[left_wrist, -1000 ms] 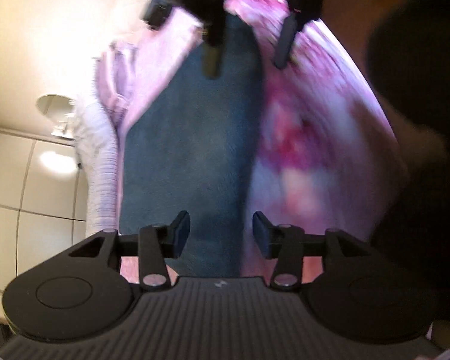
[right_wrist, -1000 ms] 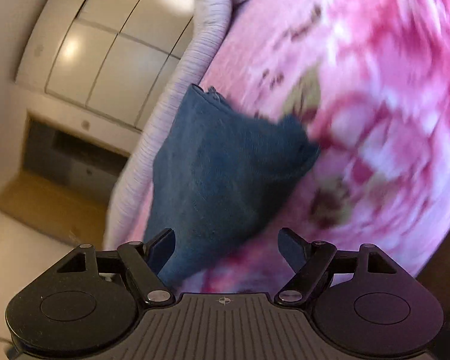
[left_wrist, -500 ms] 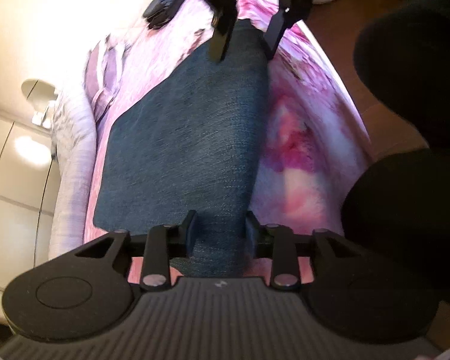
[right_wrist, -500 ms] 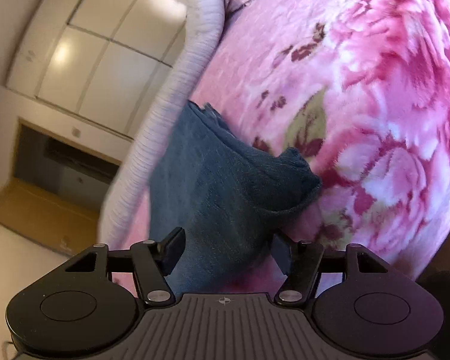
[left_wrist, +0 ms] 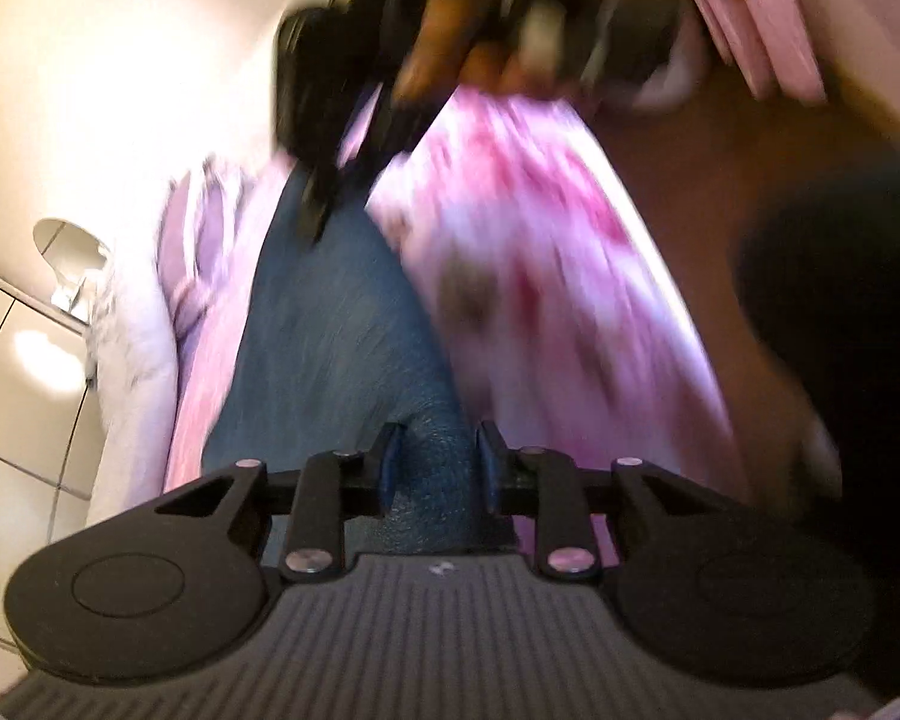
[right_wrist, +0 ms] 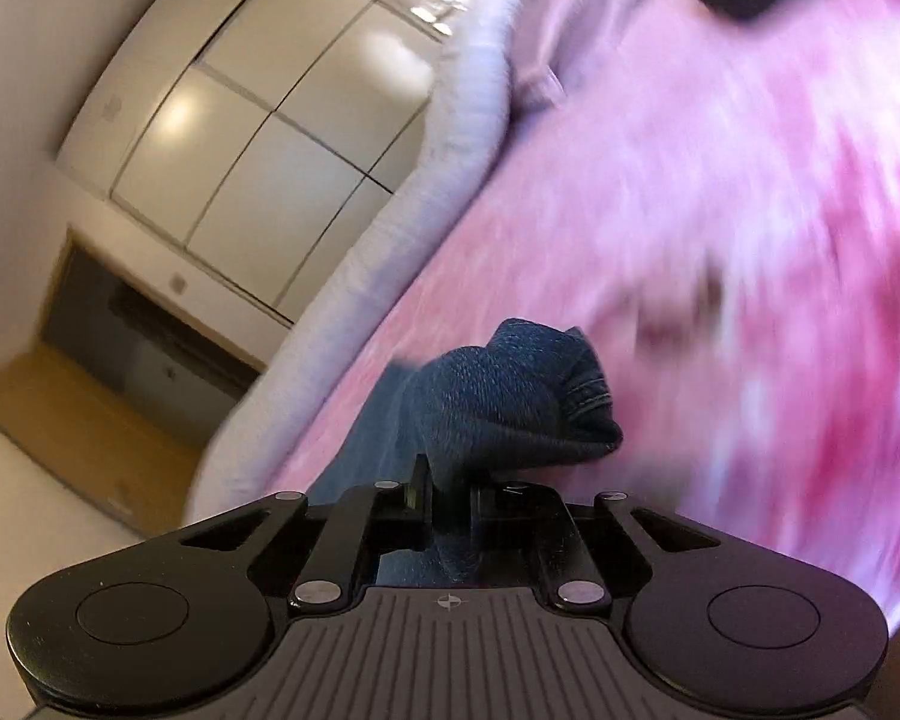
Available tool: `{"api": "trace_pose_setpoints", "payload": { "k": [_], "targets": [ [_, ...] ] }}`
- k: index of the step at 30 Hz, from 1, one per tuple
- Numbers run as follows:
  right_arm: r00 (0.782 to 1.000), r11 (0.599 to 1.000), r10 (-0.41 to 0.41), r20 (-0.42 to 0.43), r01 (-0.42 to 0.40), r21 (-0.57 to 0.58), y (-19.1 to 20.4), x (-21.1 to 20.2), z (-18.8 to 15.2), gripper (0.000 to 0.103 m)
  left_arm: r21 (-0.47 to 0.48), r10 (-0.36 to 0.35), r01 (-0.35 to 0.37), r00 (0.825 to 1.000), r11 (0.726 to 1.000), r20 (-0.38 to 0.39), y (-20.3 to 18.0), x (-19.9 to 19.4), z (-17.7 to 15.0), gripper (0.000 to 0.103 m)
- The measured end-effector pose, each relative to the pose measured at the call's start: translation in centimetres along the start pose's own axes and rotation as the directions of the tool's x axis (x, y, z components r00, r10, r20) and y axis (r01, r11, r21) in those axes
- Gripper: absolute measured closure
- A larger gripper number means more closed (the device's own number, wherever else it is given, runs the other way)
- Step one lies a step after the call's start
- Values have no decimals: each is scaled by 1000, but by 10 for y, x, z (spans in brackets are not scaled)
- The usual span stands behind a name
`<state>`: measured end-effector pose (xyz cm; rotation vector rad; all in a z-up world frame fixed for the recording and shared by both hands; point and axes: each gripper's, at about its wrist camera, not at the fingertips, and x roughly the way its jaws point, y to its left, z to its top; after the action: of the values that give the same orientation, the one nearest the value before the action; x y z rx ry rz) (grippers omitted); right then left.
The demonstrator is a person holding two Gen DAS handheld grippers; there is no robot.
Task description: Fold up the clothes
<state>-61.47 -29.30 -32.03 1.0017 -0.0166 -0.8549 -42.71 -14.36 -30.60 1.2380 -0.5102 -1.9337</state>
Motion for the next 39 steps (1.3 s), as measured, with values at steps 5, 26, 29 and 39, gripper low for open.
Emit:
{"api": "trace_pose_setpoints", "payload": {
  "k": [5, 26, 29, 39],
  "targets": [
    [992, 962, -101, -77, 78, -262, -15, 62, 86, 90, -162, -44, 56, 996, 985, 77, 26, 47, 41, 77],
    [959, 330, -284, -18, 80, -941, 72, 1, -146, 22, 409, 218, -193, 976, 892, -15, 63, 69, -161, 40],
    [935, 144, -354, 5, 60, -988, 68, 25, -174, 22, 406, 210, -197, 978, 892, 13, 74, 82, -163, 40],
    [928, -154, -367, 61, 3, -988, 62, 53, -166, 81, 349, 194, -187, 981, 918, 14, 81, 76, -146, 69]
  ]
}}
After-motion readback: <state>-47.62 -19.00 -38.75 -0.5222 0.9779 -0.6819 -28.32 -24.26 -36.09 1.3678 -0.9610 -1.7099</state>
